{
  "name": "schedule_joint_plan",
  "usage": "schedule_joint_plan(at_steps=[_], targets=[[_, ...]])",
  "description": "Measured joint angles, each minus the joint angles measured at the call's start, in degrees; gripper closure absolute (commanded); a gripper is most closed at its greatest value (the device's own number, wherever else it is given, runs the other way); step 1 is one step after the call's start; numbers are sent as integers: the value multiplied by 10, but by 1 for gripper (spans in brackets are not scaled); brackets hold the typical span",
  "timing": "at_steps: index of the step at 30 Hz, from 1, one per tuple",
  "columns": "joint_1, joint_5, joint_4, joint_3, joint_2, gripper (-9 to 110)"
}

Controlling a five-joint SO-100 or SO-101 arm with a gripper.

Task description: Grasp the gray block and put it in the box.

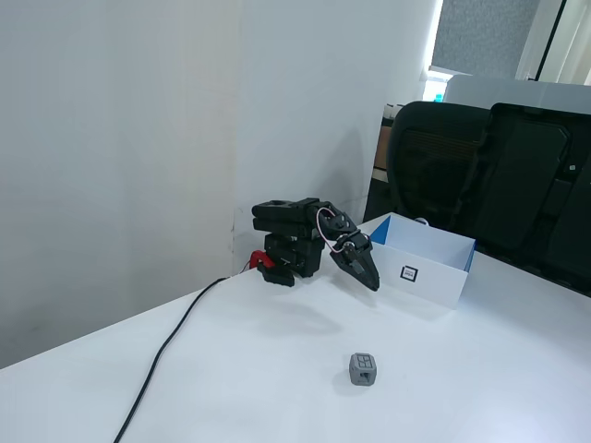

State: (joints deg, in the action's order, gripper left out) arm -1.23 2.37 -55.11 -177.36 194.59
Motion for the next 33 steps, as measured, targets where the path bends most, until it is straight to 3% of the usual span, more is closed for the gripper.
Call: schedule_joint_plan(at_steps=[33], targets=[[-9, 10, -30, 0, 0, 101]])
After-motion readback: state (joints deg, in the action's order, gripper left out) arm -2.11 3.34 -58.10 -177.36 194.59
